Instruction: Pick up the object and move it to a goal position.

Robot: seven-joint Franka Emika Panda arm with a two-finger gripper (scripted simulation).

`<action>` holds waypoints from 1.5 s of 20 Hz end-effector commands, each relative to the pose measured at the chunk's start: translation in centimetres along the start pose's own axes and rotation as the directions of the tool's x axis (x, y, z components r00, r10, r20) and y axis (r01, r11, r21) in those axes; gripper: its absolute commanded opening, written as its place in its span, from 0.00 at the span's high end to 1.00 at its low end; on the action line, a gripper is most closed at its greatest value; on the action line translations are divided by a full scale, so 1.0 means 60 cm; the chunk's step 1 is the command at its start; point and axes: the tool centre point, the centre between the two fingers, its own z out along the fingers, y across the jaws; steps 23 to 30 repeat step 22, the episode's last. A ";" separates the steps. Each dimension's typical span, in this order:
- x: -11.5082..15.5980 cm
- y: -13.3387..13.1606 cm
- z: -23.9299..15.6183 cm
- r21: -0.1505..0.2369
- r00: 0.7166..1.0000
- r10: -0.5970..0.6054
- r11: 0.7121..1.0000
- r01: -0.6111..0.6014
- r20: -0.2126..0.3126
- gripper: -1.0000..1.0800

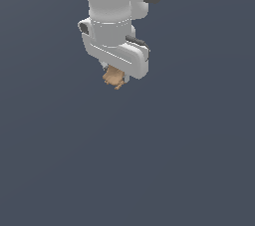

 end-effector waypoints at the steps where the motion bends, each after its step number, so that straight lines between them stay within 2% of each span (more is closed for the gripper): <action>1: -0.001 0.014 -0.048 -0.001 1.000 0.000 1.000 0.000 0.001 1.00; 7: 0.001 0.040 -0.145 -0.001 1.000 0.000 1.000 0.000 0.000 1.00; 14: 0.003 0.057 -0.212 -0.001 1.000 -0.001 1.000 0.001 0.000 1.00; 20: 0.005 0.062 -0.235 -0.001 1.000 -0.001 1.000 0.001 0.000 1.00; 30: 0.005 0.063 -0.236 -0.001 1.000 -0.001 1.000 0.001 0.000 1.00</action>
